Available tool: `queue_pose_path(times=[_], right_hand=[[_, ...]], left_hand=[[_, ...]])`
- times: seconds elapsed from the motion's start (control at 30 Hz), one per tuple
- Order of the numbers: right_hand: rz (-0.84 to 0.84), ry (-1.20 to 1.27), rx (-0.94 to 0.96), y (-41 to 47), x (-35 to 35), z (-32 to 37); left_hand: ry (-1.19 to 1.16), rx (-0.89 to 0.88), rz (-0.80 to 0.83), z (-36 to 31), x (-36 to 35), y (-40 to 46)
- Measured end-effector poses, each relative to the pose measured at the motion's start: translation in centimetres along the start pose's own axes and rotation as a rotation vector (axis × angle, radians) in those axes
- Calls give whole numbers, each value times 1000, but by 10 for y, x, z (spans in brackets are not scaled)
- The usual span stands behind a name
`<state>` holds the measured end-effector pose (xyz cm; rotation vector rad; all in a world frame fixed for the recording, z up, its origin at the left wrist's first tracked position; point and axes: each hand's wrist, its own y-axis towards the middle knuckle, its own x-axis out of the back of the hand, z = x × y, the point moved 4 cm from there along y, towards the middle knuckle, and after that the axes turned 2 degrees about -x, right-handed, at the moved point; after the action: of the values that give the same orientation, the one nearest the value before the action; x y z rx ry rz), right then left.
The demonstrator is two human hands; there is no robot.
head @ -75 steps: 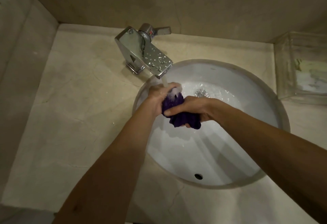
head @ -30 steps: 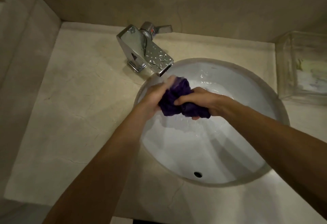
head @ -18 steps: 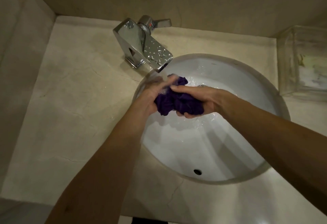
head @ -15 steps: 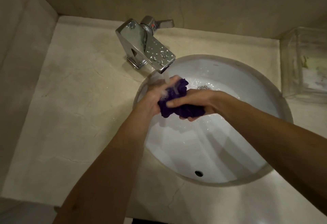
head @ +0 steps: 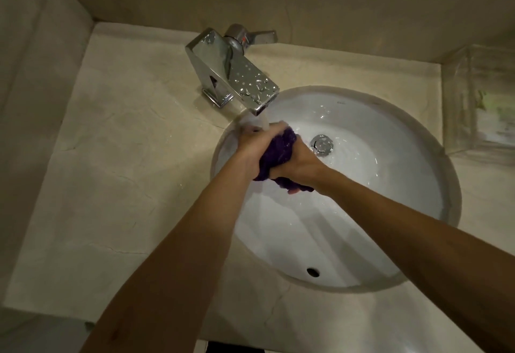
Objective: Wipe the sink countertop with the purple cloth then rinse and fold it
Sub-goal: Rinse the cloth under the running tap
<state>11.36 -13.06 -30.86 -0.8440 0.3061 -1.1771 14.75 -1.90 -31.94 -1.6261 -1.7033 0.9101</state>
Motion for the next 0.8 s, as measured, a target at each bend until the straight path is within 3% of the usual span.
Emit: queue_pose_path(times=[0.1,0.2,0.33,0.47,0.53,0.63,0.8], right_hand=[[79,123,-71,-9,16,6],[244,233,-218,-17,27,6],[359,432,-413,-22,24,1],[400,432,-371,-19,19,7],[354,199,-285,-13,15,11],[131,-127,-187,0,7,13],[-146,-401,-61,12,-6,12]], left_hand=[[-26,-52,159,-10,7,-1],[170,-63,163,-11,20,-8],[-16,-89,344,-9,15,-14],[5,-121,205,-9,6,-13],[14,-74,103,-7,5,-8],[-2,-55,-36,-2,2,1],[-70,-38,-209,2,3,12]])
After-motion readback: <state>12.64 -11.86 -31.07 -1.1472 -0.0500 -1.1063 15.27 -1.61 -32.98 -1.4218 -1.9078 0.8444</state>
